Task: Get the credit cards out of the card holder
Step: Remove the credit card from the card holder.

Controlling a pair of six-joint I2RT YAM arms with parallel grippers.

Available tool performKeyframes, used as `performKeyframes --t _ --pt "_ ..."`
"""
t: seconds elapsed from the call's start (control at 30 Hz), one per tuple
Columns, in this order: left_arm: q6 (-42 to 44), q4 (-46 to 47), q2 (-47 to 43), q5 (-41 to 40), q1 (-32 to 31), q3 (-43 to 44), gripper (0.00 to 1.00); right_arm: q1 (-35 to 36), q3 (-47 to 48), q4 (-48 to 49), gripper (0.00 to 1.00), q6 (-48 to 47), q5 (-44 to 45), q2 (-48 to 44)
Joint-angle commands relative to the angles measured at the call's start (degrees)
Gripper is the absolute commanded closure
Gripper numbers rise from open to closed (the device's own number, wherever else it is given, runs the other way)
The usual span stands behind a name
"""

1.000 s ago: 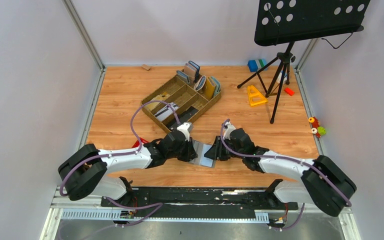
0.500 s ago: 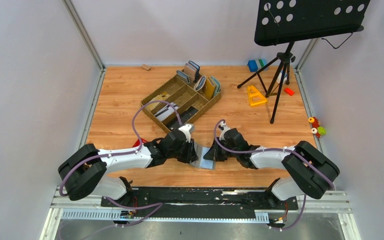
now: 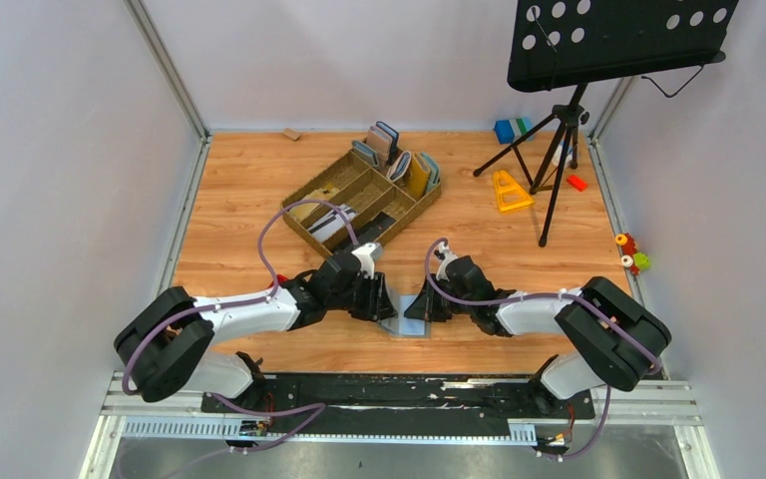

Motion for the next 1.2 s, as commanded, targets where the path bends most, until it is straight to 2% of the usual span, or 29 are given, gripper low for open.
performKeyframes --t 0.0,0.13,0.33,0.4,0.53,0.63,0.73,0.8,1.07,1.17 --pt "0.1 3.7 -1.4 2.9 1.0 -0.9 0.54 0.1 1.1 0.8 1.0 -1.3 0.1 1.2" --pt "-1.6 7.2 -0.8 5.0 1.8 -2.1 0.46 0.2 1.5 0.9 1.0 -1.8 -0.7 2.2" --pt "-2.2 8.0 -1.1 5.8 2.2 -2.6 0.46 0.2 1.2 1.2 1.0 -1.7 -0.6 2.3" --pt "-2.3 8.1 -1.5 5.9 2.6 -3.0 0.48 0.3 1.2 1.0 1.0 -1.8 -0.5 1.9" --pt "-3.0 8.7 -1.9 6.6 3.6 -3.9 0.59 0.3 1.2 0.8 1.0 -1.8 -0.4 1.6" --pt "-3.3 9.4 -2.0 7.4 3.8 -4.0 0.59 0.2 1.0 1.0 1.0 -1.7 -0.5 1.7" --pt "-3.9 11.0 -2.1 8.6 4.1 -4.5 0.52 0.2 1.1 1.2 1.0 -1.7 -0.6 2.0" --pt "-4.3 11.9 -2.2 9.3 4.2 -4.8 0.51 0.2 1.1 1.2 1.0 -1.6 -0.7 2.0" --pt "-5.6 14.9 -2.3 10.6 4.9 -5.9 0.63 0.2 0.5 1.7 1.0 -1.4 -0.7 1.6" --pt "-5.4 15.2 -2.1 11.1 4.9 -5.7 0.62 0.2 0.5 1.9 1.0 -1.4 -0.9 1.6"
